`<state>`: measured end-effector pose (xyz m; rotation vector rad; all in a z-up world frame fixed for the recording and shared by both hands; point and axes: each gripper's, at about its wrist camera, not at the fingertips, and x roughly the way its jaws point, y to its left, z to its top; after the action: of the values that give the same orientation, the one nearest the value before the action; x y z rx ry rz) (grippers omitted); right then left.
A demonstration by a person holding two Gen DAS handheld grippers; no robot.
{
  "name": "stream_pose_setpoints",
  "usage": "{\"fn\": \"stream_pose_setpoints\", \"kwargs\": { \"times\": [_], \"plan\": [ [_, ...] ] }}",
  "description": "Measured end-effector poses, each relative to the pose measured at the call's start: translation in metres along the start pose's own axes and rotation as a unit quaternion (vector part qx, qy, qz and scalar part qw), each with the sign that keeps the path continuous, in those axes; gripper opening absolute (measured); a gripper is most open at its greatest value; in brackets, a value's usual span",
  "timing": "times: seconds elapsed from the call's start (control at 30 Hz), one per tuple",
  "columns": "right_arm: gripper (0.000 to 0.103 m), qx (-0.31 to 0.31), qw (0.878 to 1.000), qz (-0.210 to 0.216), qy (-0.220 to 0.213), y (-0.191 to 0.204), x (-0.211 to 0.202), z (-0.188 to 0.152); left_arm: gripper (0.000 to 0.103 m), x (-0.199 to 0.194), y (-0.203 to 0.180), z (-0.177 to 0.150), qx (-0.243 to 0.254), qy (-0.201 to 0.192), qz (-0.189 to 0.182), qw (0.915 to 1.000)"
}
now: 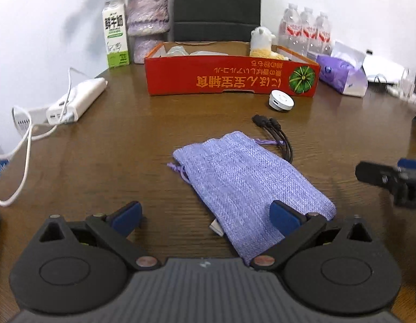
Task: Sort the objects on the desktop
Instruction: 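Grasp the purple pouch with the left tool while the right tool grasps the black cable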
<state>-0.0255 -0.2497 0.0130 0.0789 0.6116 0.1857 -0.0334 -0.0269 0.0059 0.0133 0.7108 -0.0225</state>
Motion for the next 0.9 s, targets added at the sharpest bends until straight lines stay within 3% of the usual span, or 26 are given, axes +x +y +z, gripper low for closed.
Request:
{"fn": "stream_pose_setpoints", "kwargs": {
  "times": [0.17,0.37,0.67,0.77,0.9],
  "plan": [
    [0.101,-0.011,0.999,0.001,-0.034,0.003,-0.008,-0.004,0.103,0.002,-0.002,0.000,0.004,-0.002,-0.005,1.0000],
    [0.101,0.018,0.999,0.011,-0.039,-0.006,-0.009,-0.002,0.103,0.000,-0.008,-0.002,0.024,-0.007,-0.016,0.9996],
    [0.101,0.018,0.999,0.014,-0.034,-0.007,-0.005,-0.002,0.103,-0.002,-0.014,0.002,0.036,-0.014,-0.048,0.9981],
    [0.100,0.017,0.999,0.019,-0.024,-0.008,-0.001,0.000,0.103,0.009,-0.022,0.010,0.027,0.008,-0.062,0.9977],
    [0.095,0.026,0.999,0.028,-0.013,-0.010,0.005,0.003,0.103,0.023,-0.041,0.017,0.036,0.006,-0.041,0.9985]
  ]
}}
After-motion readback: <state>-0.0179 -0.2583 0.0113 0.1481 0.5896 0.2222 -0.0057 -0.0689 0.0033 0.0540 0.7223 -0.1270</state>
